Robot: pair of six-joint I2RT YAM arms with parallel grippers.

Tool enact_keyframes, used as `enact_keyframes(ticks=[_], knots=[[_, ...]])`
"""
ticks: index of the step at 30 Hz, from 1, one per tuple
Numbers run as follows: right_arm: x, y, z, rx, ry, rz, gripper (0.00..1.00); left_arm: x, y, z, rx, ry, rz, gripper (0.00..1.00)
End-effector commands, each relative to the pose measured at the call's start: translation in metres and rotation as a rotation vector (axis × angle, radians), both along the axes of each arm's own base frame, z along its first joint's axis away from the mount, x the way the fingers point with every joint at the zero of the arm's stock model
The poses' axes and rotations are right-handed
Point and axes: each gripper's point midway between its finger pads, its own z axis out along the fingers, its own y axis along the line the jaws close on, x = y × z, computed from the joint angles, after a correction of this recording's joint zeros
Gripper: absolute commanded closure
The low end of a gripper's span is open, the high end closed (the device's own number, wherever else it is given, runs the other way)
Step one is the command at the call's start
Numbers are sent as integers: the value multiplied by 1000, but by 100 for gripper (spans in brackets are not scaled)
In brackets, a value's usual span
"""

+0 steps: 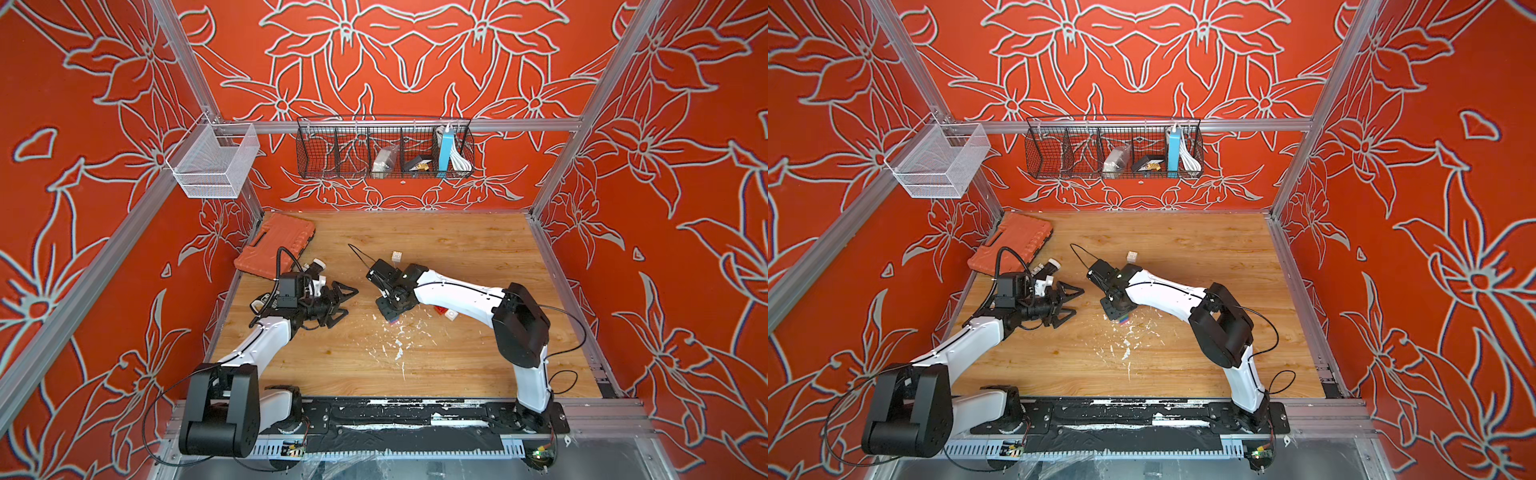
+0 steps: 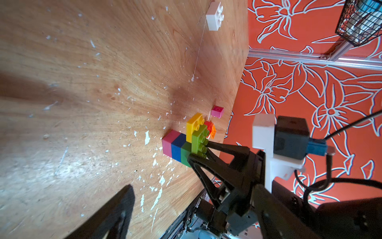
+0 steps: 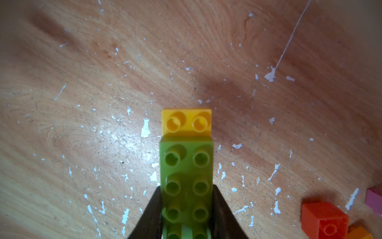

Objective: Assemble the letter r with lego
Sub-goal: Assemble the lego brick with the lego brick, then adjust the lego brick at the center of the board.

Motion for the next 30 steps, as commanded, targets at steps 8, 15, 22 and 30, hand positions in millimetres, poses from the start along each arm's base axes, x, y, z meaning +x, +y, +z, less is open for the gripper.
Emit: enact_keyframes(ticks=[8,15,22,30], knots=[[-65,-83,-88,-361,304,-47,100,0,14,22,196,-38,19,5],[-8,-28,22,18,151,-42,100,1,56,50,525,22,33,2],[46,-34,104,496,125,-148,100,14,80,72,694,73,31,1],[100,-78,98,754,222,-271,100,38,42,100,553,-228,4,1]])
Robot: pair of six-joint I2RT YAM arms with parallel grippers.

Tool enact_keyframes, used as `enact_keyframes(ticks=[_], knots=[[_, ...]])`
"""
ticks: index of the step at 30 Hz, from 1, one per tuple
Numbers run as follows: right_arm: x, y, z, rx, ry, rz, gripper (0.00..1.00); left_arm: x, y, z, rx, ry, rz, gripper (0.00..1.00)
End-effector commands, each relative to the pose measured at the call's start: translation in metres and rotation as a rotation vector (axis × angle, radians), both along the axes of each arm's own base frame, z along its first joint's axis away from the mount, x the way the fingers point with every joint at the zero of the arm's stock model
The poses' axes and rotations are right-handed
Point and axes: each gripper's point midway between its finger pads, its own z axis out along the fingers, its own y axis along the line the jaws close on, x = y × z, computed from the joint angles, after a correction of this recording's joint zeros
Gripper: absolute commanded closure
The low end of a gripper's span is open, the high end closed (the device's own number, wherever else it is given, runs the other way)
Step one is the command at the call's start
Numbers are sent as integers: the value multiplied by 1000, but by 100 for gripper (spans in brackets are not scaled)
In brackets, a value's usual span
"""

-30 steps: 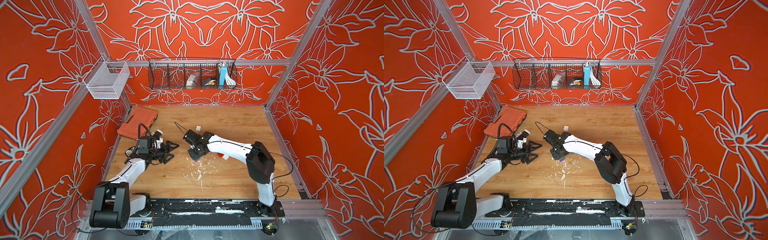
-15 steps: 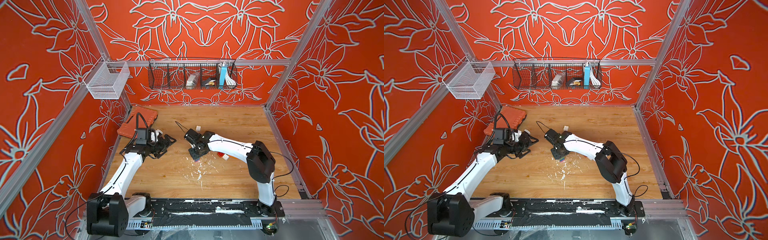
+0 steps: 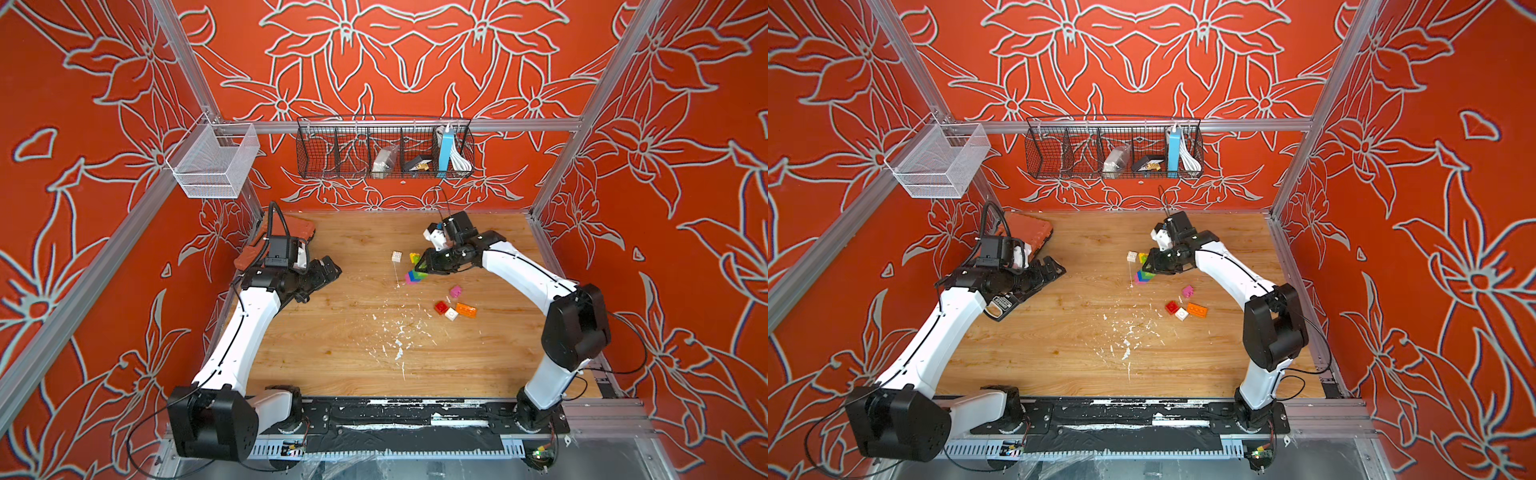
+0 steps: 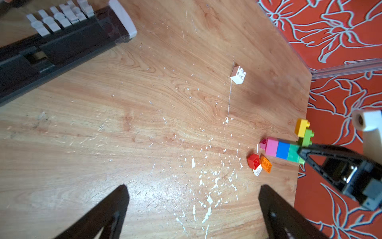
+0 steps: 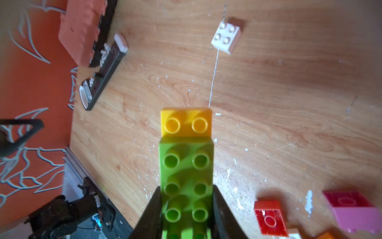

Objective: Assemble the letter r with lego
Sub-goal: Adjust the lego brick at the center of the board.

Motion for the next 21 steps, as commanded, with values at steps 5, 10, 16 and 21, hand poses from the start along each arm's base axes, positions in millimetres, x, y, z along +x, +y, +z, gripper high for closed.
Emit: enact_keyframes(ticks=[5,10,16,21], knots=[[23,12,-28,172,92,39,100,26,-76,0,165,-26,-297,1],[44,4,-49,199,117,11,99,30,-140,-20,184,-9,-452,1],[65,-2,-70,252,151,-11,90,33,-170,-38,153,26,-516,1],[82,-9,-83,292,174,-52,79,32,-177,-44,134,43,-539,1]])
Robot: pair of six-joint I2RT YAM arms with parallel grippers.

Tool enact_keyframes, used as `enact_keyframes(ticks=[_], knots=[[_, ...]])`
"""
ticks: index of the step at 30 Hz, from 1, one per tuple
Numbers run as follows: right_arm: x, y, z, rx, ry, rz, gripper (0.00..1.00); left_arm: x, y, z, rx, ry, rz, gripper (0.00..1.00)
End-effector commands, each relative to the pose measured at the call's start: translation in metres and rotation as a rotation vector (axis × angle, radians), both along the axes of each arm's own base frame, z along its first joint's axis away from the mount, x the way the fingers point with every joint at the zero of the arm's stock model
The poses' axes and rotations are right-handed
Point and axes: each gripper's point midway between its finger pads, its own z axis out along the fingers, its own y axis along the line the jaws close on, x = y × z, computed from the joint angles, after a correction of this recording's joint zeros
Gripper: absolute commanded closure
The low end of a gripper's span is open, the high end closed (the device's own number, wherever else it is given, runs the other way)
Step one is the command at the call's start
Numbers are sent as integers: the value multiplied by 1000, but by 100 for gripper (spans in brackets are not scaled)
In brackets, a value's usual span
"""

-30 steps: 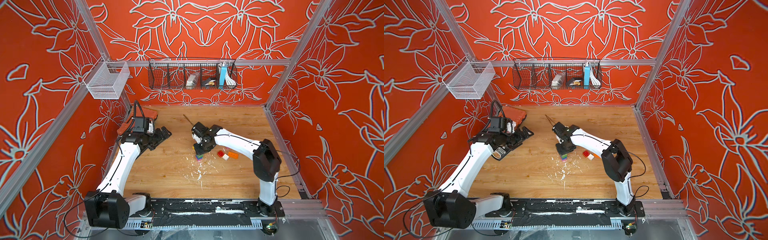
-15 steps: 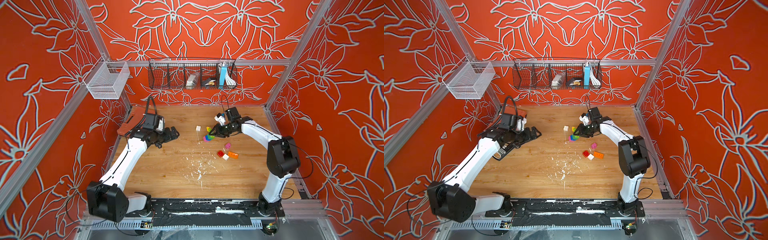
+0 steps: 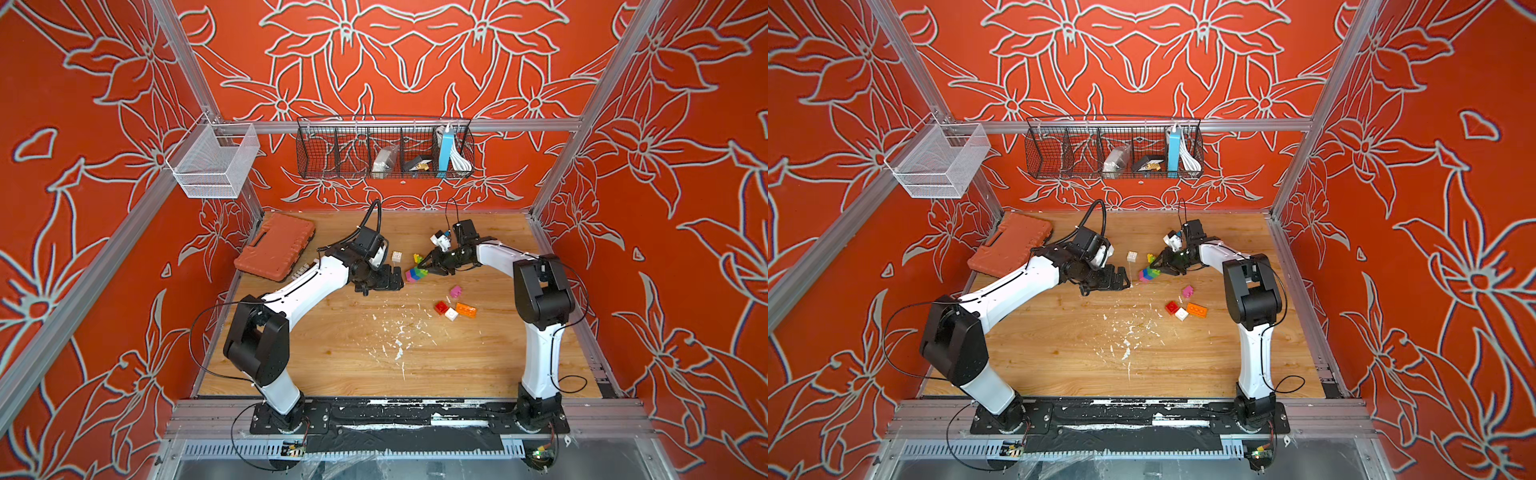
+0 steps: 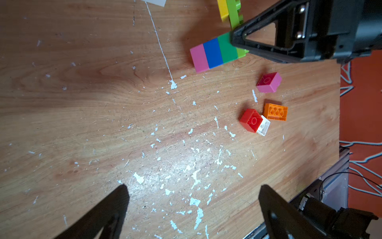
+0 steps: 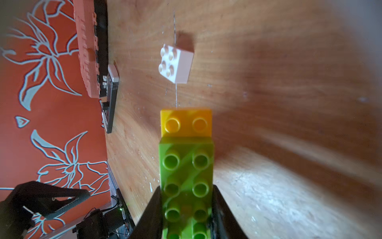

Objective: Assemble the letter r with lego
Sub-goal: Adjust the lego brick at the center of the board.

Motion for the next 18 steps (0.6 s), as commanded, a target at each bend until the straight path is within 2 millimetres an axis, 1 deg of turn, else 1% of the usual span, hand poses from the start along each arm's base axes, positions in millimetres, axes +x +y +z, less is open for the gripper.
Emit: enact_keyframes(ticks=[1,5,8,11,14,18], knots=[[16,2,5,64,-11,-10,76,3,-10,8,-25,-24,-36,1],[20,-5,-4,38,-5,-19,58,0,-7,6,-13,-20,-39,1],[18,-10,-10,3,2,-23,45,-1,-4,4,0,-17,-34,1],[15,-19,-14,-38,2,-32,35,-1,-1,2,22,-17,-29,1],[14,-28,-10,-79,-12,-46,30,2,6,-2,66,-20,-20,1],[6,-47,-4,-190,-36,-82,29,13,15,-6,146,-33,-7,1]])
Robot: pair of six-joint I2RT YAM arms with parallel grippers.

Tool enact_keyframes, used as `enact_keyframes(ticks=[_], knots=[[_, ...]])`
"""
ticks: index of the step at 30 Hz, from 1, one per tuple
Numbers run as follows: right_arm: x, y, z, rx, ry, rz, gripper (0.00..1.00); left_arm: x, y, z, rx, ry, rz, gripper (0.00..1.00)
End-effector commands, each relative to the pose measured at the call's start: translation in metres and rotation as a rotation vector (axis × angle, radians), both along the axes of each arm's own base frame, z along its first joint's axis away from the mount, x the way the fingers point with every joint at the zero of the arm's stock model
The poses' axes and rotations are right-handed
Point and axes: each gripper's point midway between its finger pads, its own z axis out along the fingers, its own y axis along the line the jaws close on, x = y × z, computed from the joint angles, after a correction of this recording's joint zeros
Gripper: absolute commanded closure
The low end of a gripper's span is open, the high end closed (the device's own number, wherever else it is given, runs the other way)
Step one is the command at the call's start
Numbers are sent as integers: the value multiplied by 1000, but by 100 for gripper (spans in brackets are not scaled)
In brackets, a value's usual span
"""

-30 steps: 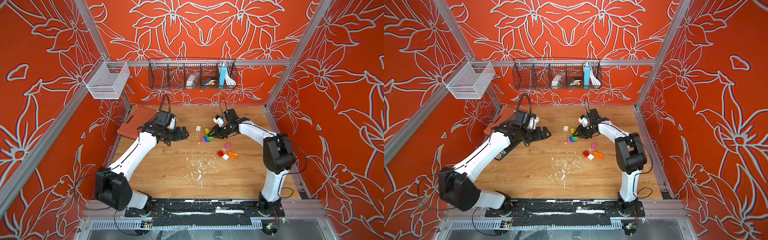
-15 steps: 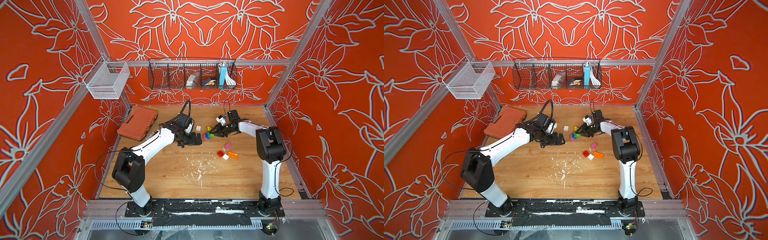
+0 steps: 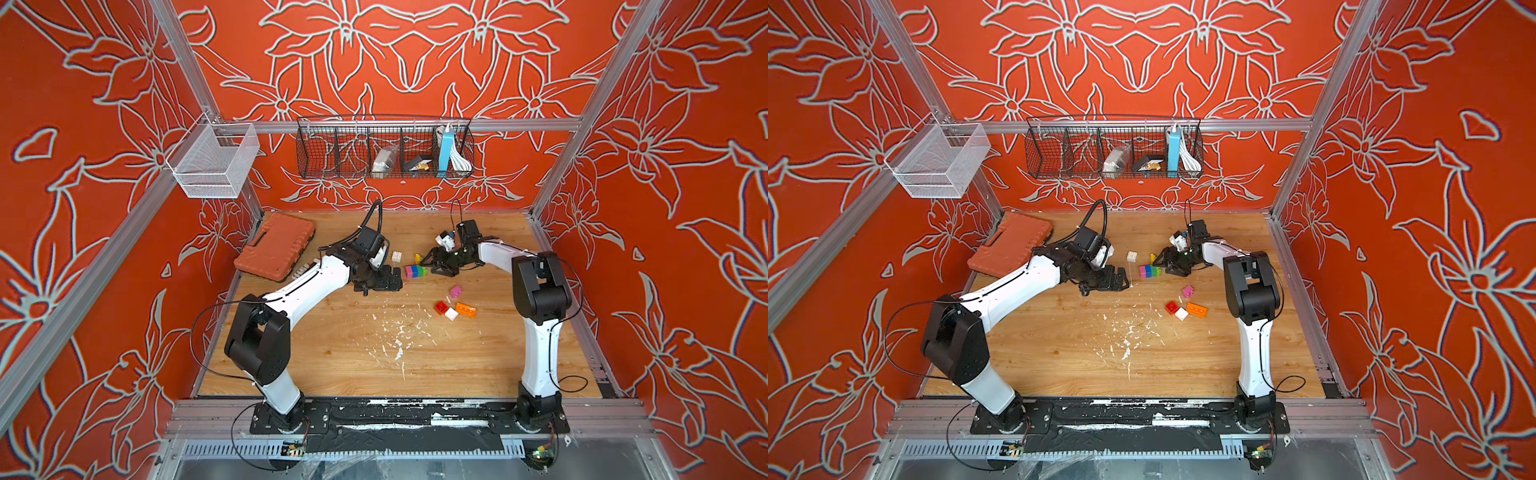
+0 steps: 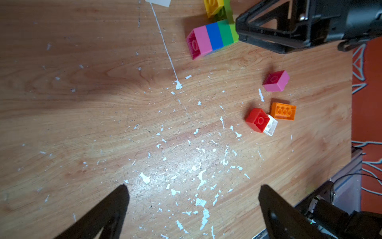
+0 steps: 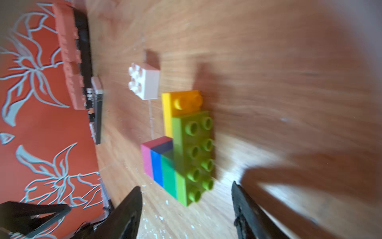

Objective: Assemble the letter r with lego
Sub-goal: Adjust the lego brick at the center of the board, then pick up the lego brick from the center of the board.

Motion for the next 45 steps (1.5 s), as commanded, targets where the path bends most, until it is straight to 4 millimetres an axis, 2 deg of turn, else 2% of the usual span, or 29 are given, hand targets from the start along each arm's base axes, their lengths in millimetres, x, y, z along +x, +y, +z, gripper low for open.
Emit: enact_keyframes(ticks=[1,5,8,14,19,23,27,35,45], knots=[[-9,-26,19,-131,-56,-41,29,13,12,-3,109,-23,2,1],[-31,-56,42,-263,-136,-118,30,33,18,-10,193,-33,13,3],[-54,-74,65,-319,-182,-179,32,52,14,-16,232,-38,10,7],[-103,-83,108,-301,-263,-203,33,103,-1,-36,296,-58,-8,17],[-128,-80,130,-274,-314,-184,34,145,-15,-54,309,-93,-17,21],[-132,-83,137,-285,-337,-184,35,169,-25,-64,308,-129,-37,24],[-131,-83,140,-292,-341,-181,35,181,-28,-76,326,-148,-61,25],[-131,-83,141,-291,-340,-183,36,185,-21,-101,378,-125,-82,31],[-132,-83,138,-298,-332,-170,38,190,-23,-117,398,-112,-102,43]])
